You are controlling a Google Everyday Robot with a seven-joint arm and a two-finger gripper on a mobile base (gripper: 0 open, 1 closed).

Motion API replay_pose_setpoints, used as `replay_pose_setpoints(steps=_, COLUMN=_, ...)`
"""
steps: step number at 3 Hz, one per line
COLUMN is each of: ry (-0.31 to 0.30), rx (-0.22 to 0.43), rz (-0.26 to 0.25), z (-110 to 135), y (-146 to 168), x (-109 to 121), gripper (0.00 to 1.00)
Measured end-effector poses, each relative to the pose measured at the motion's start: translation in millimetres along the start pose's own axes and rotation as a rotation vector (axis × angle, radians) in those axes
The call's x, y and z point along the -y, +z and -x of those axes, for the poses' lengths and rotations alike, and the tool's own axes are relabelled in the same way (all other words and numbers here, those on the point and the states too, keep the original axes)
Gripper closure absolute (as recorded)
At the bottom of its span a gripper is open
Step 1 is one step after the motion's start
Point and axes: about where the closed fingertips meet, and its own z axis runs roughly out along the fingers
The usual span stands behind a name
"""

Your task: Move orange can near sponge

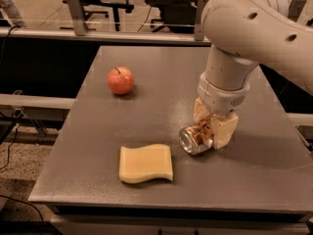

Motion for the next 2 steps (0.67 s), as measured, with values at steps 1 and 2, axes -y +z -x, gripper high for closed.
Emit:
replay_pose_setpoints(steps=1, ry=-0.014, rx=0.003, rz=0.008, z=16.1, y=-6.1, x=1.0, gripper=0.53)
replay_pose_setpoints(steps=2, ry=-0.02, rx=0.01, rz=-0.002, z=24.7, y=-10.1, x=1.3, gripper=0.3)
